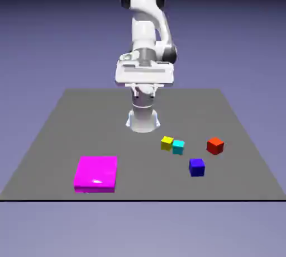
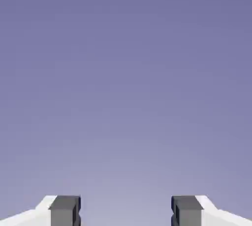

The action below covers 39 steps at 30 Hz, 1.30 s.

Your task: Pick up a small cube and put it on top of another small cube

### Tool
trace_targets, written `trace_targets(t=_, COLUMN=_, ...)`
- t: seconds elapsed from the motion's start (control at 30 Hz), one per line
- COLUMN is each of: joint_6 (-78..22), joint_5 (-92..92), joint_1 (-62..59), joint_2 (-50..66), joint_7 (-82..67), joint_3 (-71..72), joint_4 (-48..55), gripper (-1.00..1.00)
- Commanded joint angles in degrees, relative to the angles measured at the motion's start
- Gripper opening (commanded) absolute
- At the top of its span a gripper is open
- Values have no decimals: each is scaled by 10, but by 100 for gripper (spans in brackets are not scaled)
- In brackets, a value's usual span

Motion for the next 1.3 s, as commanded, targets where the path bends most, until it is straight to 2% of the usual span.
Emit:
trace_targets(t=0.0, joint_6=-15, joint_5=-8, joint_1=-3, joint_2=21, joint_7=13, joint_3=21, joint_4=8, gripper=0)
trace_targets(t=0.9, joint_6=-414, joint_5=-237, joint_1=-95, joint_2=579, joint_7=373, joint_3=572, joint_4=221, gripper=0)
trace_targets(t=1.13, joint_6=-338, joint_5=-336, joint_1=-9, joint_2=658, joint_7=435, joint_3=458, joint_4=216, gripper=0)
trace_targets(t=1.17, joint_6=-338, joint_5=-336, joint_1=-9, joint_2=658, joint_7=435, joint_3=458, joint_4=216, gripper=-100)
trace_targets(t=1.27, joint_6=-365, joint_5=-300, joint_1=-40, joint_2=630, joint_7=412, joint_3=499, joint_4=218, gripper=-100)
